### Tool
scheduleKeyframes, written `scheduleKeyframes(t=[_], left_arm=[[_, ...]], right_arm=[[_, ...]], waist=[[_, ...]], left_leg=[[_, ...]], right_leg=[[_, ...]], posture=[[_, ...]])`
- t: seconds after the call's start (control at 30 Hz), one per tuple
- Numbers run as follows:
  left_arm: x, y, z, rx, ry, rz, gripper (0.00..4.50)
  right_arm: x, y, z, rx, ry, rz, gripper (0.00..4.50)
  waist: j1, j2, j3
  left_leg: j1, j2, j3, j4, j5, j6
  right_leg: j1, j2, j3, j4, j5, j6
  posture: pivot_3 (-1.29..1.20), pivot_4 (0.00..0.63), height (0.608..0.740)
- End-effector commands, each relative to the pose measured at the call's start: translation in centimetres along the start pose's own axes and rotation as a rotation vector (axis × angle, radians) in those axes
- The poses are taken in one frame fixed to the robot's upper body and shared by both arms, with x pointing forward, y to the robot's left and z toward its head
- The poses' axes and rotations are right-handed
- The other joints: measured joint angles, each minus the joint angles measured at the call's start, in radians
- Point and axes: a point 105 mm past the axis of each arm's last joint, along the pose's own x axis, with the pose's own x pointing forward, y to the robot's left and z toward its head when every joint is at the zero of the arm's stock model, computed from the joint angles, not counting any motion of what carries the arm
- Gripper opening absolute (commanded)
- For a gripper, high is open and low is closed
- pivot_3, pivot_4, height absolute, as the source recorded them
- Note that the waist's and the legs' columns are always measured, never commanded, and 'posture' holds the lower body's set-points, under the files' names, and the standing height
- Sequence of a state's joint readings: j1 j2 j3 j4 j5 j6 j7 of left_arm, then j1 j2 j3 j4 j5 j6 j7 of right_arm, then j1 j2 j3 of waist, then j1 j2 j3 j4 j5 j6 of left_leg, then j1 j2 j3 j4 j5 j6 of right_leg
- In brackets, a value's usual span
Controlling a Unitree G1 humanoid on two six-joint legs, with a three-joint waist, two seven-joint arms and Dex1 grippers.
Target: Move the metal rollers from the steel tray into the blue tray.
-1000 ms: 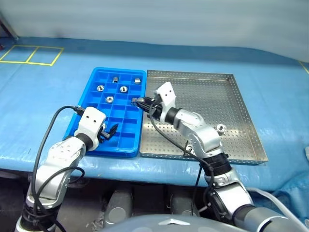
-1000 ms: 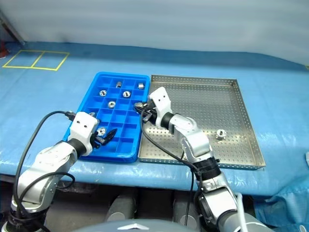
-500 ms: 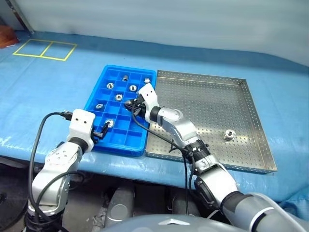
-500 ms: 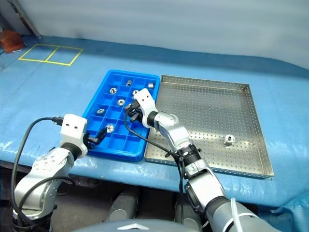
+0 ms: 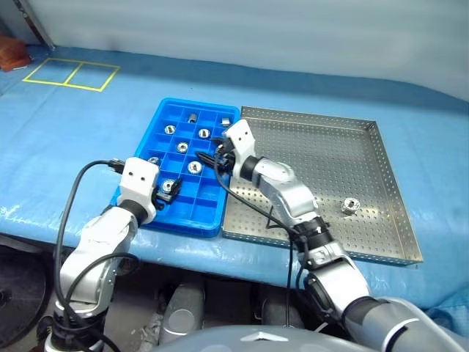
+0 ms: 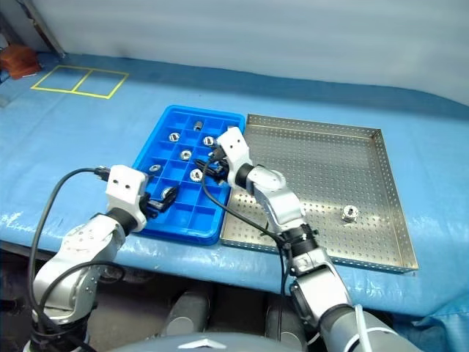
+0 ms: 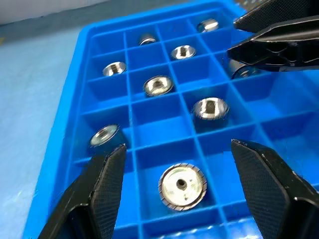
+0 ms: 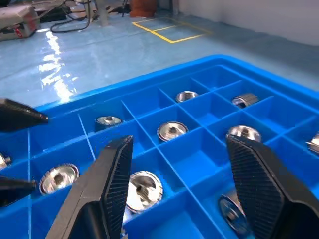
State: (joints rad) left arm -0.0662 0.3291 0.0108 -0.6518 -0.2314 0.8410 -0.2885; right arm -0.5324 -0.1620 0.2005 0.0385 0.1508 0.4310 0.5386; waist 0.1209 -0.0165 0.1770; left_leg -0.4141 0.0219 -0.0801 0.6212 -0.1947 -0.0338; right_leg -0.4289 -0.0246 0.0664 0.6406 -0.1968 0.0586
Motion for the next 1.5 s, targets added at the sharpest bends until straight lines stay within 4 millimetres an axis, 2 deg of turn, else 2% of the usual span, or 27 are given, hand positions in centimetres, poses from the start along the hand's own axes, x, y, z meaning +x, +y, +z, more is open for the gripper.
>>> scheduleKeyframes(t=[0.03,0.13,0.23,0.4,0.57,0.83,1.07,1.5], left_arm=[[0.7,-3.3,2.1,0.007,-0.108,-0.192,3.64],[1.2,-5.0,1.9,0.038,-0.092,-0.313,3.64],[1.8,-5.4,1.9,0.063,-0.080,-0.363,3.64],[3.1,-6.2,2.3,0.101,-0.086,-0.430,3.64],[3.7,-7.6,2.4,0.101,-0.099,-0.479,3.64],[4.0,-9.6,1.9,0.131,-0.094,-0.556,3.64],[3.8,-10.0,1.4,0.130,-0.088,-0.554,3.64],[3.6,-10.2,1.2,0.121,-0.081,-0.537,3.64]], right_arm=[[-4.0,-1.2,1.7,-0.086,0.018,-0.063,3.14],[-7.4,-2.5,0.9,-0.099,0.134,-0.154,3.14],[-10.2,-2.6,0.2,-0.111,0.243,-0.195,3.14],[-12.9,-0.2,-1.5,0.012,0.382,-0.147,3.14],[-14.6,1.3,-3.1,0.097,0.516,-0.108,3.14],[-15.4,2.2,-4.6,0.204,0.647,-0.069,3.14],[-15.1,2.4,-6.2,0.224,0.737,-0.065,3.14],[-16.0,2.6,-7.8,0.256,0.870,-0.029,3.14]], waist=[[-0.004,0.000,0.000],[-0.028,0.000,0.000],[-0.053,0.000,0.000],[-0.098,0.000,0.000],[-0.122,0.000,0.000],[-0.133,0.000,0.000],[-0.130,0.000,0.000],[-0.117,-0.001,0.000]], left_leg=[[0.000,0.000,0.000,0.000,0.000,0.000],[0.000,0.000,0.001,0.000,0.000,0.000],[0.000,0.001,0.002,0.000,0.000,0.000],[0.000,0.001,0.002,0.001,0.000,0.001],[-0.001,0.001,0.002,0.003,-0.001,0.001],[0.000,0.001,0.001,0.006,-0.001,0.001],[-0.001,0.000,0.001,0.006,-0.001,0.002],[-0.001,0.000,0.001,0.006,-0.001,0.002]], right_leg=[[0.000,0.000,0.000,-0.001,0.000,0.000],[-0.001,0.000,0.001,0.000,0.000,0.000],[-0.001,0.000,0.001,0.000,0.000,0.000],[0.000,0.000,0.001,0.001,0.000,0.000],[0.000,0.000,0.001,0.001,0.000,0.001],[0.001,0.000,0.001,0.002,0.001,0.001],[0.000,0.000,0.001,0.002,0.001,0.001],[0.001,0.000,0.001,0.001,0.001,0.002]], posture=[[0.25,0.150,0.740],[0.17,0.150,0.740],[0.13,0.150,0.740],[0.07,0.150,0.740],[0.05,0.150,0.740],[0.08,0.150,0.740],[0.12,0.150,0.740],[0.15,0.150,0.740]])
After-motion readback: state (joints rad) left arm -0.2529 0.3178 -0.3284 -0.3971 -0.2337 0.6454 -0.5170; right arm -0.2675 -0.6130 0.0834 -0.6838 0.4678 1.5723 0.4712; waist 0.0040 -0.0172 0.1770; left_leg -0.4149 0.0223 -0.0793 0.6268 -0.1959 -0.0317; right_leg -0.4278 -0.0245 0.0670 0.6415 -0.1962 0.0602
